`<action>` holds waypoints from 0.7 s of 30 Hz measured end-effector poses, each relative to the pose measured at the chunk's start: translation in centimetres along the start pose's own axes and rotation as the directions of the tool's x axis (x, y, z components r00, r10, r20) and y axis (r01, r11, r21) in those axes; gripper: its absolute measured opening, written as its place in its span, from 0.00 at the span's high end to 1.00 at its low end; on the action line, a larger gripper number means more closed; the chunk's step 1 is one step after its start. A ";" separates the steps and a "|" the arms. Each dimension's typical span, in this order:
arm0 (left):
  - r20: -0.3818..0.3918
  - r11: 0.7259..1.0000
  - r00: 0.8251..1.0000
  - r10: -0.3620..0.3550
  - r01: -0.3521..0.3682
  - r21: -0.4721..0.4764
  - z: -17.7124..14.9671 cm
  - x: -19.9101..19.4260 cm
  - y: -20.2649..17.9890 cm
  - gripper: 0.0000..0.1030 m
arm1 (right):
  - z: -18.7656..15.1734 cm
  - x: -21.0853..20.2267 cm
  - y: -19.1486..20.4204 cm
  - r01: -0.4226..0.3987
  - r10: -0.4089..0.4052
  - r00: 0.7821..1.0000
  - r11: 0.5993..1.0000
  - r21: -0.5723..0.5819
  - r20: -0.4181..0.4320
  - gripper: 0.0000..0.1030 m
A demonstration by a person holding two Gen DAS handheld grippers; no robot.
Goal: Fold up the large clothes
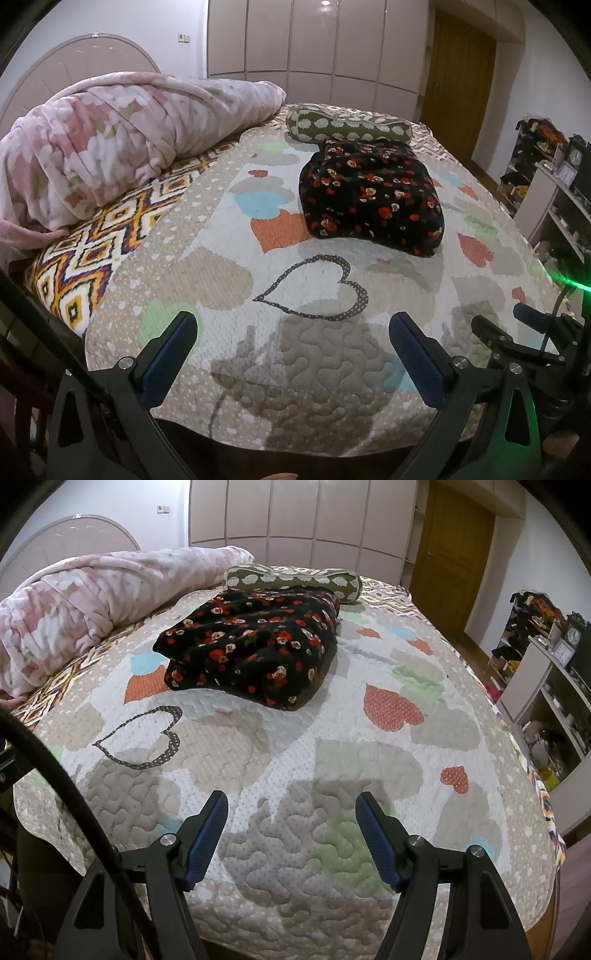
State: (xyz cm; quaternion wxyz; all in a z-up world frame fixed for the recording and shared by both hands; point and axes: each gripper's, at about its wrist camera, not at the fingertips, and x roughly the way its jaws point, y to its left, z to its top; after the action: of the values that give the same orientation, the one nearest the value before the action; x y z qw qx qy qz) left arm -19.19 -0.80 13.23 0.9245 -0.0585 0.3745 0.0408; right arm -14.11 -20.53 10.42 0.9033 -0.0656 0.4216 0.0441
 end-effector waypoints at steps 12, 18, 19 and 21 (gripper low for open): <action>-0.019 1.000 1.000 -0.015 0.015 0.014 -0.3 0.3 -0.4 0.00 | -0.1 0.2 0.1 0.011 -0.011 1.000 1.000 0.002 -0.010 0.26; -0.031 1.000 0.999 -0.020 0.021 0.019 -0.4 0.5 -0.5 0.00 | -0.3 0.4 0.1 0.020 -0.020 1.000 1.000 0.011 -0.015 0.26; -0.032 1.000 0.999 -0.022 0.022 0.019 -0.4 0.5 -0.5 0.00 | -0.3 0.4 0.1 0.020 -0.020 1.000 1.000 0.010 -0.015 0.26; -0.035 1.000 0.999 -0.023 0.023 0.021 -0.5 0.6 -0.6 0.00 | -0.3 0.4 0.1 0.023 -0.023 1.000 1.000 0.011 -0.018 0.26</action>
State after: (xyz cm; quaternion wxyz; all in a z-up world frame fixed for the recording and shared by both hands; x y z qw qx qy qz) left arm -19.05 -1.42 12.54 0.9189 -0.0537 0.3900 0.0252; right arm -14.06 -20.49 9.91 0.9003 -0.0657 0.4292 0.0305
